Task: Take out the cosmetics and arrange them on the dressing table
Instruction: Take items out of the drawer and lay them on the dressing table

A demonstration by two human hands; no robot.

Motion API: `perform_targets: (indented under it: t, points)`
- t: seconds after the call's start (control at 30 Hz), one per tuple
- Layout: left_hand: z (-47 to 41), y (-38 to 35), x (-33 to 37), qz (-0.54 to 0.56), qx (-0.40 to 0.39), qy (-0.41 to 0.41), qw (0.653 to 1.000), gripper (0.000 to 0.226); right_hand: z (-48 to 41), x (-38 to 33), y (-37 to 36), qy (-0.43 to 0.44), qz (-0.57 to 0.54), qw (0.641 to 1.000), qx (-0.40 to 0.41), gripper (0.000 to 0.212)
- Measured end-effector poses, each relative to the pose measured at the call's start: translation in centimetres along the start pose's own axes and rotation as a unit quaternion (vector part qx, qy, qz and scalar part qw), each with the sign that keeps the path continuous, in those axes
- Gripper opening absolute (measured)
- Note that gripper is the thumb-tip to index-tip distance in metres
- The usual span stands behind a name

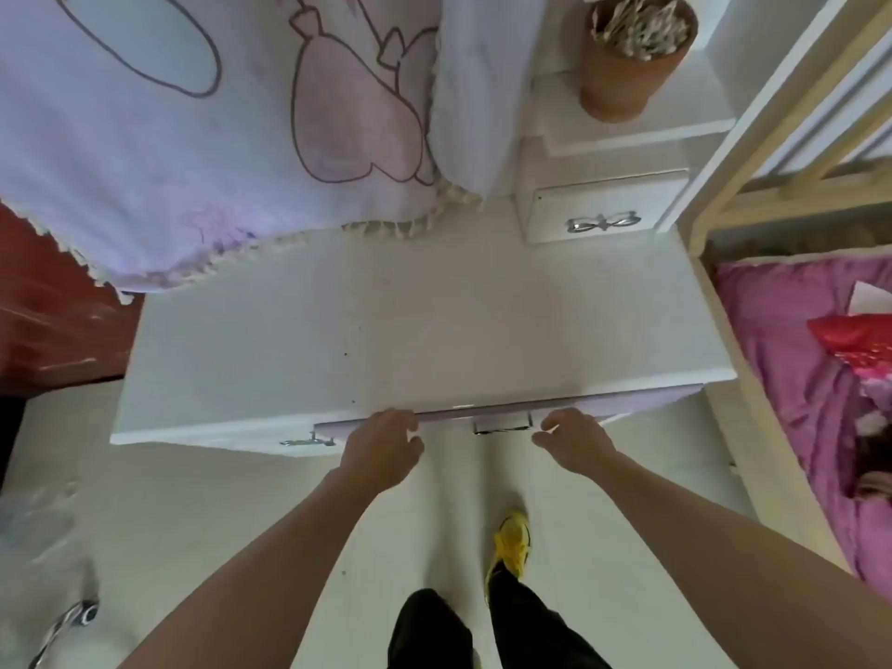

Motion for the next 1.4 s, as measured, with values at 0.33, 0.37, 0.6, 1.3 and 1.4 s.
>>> perform_targets:
  t: [0.33, 0.37, 0.6, 1.3, 1.4]
  points:
    - [-4.4, -5.3, -0.8, -0.098, 0.087, -0.038, 0.991, 0.035, -6.0, 0.8, -3.8, -0.125, -0.288, 0.949, -0.018, 0.029]
    - [-4.6, -5.8, -0.9, -0.109, 0.099, -0.047, 0.988, 0.037, -6.7, 0.7, -4.0, -0.136, -0.325, 0.936, -0.019, 0.022]
    - [-4.7, -7.1, -1.4, -0.149, 0.105, -0.045, 0.982, 0.055, -9.4, -0.2, -5.3, -0.193, -0.455, 0.869, -0.02, 0.013]
    - [-2.5, -10.4, -2.3, -0.177, 0.051, -0.01, 0.983, 0.018, -4.7, 3.7, -10.1, -0.223, -0.394, 0.891, -0.04, 0.022]
    - [-1.0, -11.3, -2.4, -0.171, 0.04, -0.018, 0.984, 0.018, -3.6, 4.8, -11.0, -0.226, -0.391, 0.891, -0.04, 0.022]
Point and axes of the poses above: each hand's wrist, its own z-axis away from the middle knuckle, its own y-axis out of the back of the hand, x = y × z, the point moved 1 cm from there along -z, towards the middle knuckle, and after that the axes turned 8 degrees about -x, right-handed, at the moved point
